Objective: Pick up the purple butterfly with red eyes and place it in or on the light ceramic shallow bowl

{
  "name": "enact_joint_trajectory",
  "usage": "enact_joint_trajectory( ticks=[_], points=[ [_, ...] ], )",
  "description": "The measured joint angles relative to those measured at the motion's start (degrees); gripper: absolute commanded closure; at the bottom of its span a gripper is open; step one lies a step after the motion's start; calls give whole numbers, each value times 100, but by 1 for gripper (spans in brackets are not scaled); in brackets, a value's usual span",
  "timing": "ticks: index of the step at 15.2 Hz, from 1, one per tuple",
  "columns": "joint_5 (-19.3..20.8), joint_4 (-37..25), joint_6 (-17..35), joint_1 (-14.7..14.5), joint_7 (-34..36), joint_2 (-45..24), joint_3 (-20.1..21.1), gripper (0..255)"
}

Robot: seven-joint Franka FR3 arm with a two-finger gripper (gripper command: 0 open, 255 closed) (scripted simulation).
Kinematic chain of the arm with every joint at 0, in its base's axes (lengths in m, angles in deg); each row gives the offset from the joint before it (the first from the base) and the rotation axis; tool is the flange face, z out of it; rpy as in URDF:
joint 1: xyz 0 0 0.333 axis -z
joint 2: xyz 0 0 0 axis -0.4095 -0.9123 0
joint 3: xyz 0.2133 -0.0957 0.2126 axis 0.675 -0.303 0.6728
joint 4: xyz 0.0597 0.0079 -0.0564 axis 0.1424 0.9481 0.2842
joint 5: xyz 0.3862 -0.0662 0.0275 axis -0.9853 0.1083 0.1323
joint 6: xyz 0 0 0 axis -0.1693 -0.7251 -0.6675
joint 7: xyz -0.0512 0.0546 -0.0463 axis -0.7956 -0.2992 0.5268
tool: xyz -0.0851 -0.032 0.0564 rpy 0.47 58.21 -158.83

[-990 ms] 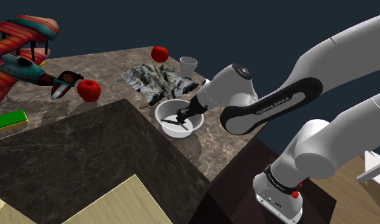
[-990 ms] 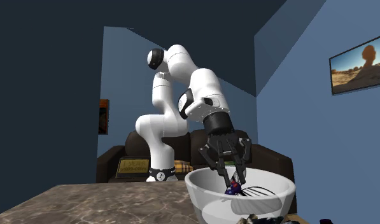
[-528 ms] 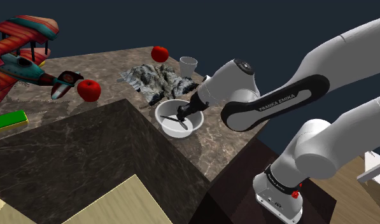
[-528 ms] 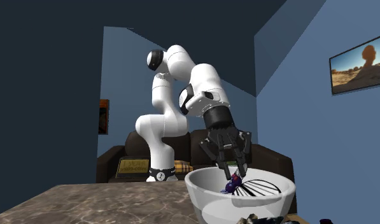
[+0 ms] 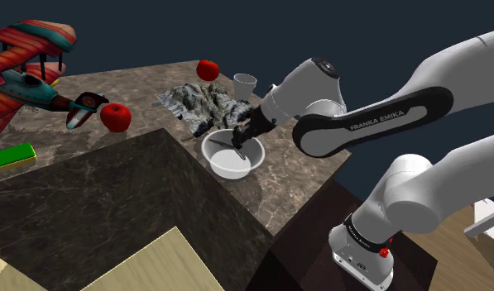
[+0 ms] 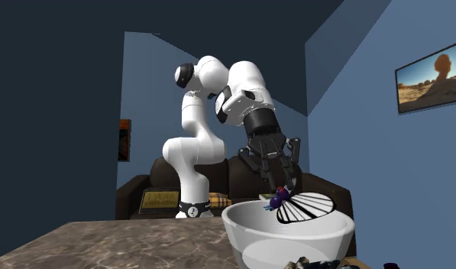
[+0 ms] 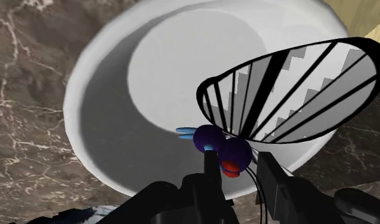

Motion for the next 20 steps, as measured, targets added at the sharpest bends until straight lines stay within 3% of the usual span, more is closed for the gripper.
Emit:
enact_joint_trajectory(
  ticks=[18, 20],
  points=[
    [-26, -993, -1665, -55, -220, 669, -307, 255],
    [-21, -990, -1607, -43, -244, 611, -323, 255]
  ],
)
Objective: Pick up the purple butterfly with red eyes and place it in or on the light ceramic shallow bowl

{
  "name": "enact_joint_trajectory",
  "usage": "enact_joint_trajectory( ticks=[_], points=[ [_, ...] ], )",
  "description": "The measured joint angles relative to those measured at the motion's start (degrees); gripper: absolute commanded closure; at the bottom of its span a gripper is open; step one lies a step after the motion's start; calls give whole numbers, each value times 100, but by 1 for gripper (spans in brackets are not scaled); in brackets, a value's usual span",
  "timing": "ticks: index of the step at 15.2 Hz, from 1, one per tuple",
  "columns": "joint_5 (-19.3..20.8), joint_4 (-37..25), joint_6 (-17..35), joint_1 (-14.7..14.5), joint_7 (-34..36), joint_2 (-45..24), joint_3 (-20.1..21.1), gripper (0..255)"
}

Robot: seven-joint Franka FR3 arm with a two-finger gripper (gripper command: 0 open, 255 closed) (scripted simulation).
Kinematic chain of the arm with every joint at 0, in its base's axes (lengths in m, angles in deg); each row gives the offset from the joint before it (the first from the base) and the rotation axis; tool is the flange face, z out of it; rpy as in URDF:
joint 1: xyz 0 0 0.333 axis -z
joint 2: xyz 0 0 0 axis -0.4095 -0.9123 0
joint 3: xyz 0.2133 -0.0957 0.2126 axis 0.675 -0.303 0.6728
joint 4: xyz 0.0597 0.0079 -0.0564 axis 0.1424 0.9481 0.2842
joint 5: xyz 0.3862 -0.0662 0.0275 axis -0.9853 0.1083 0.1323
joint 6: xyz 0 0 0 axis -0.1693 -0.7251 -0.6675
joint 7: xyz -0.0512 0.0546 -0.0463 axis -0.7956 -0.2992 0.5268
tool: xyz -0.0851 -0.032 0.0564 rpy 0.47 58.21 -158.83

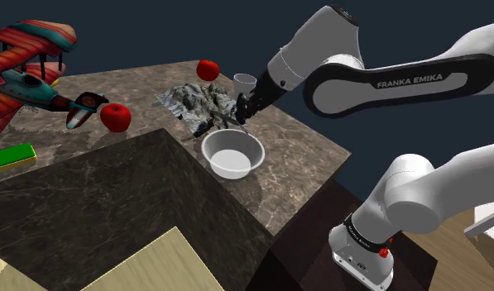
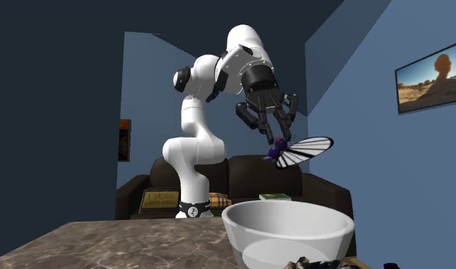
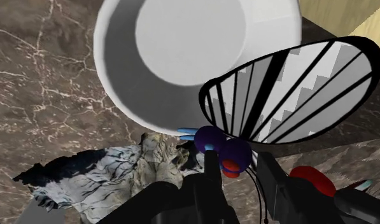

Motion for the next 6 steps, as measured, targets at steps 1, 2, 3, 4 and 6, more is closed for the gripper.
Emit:
enact_joint_trajectory(
  ticks=[1, 2, 3, 4, 6],
  points=[
    [-1, 44, 74, 3, -11, -31, -4, 255],
    [-2, 91, 136, 2, 1, -48, 10, 255],
    [-5, 157, 216, -1, 3, -63, 16, 255],
    [-1, 193, 309, 4, 17, -121, 36, 255],
    [-2, 293, 479, 10, 5, -191, 36, 255]
  ],
)
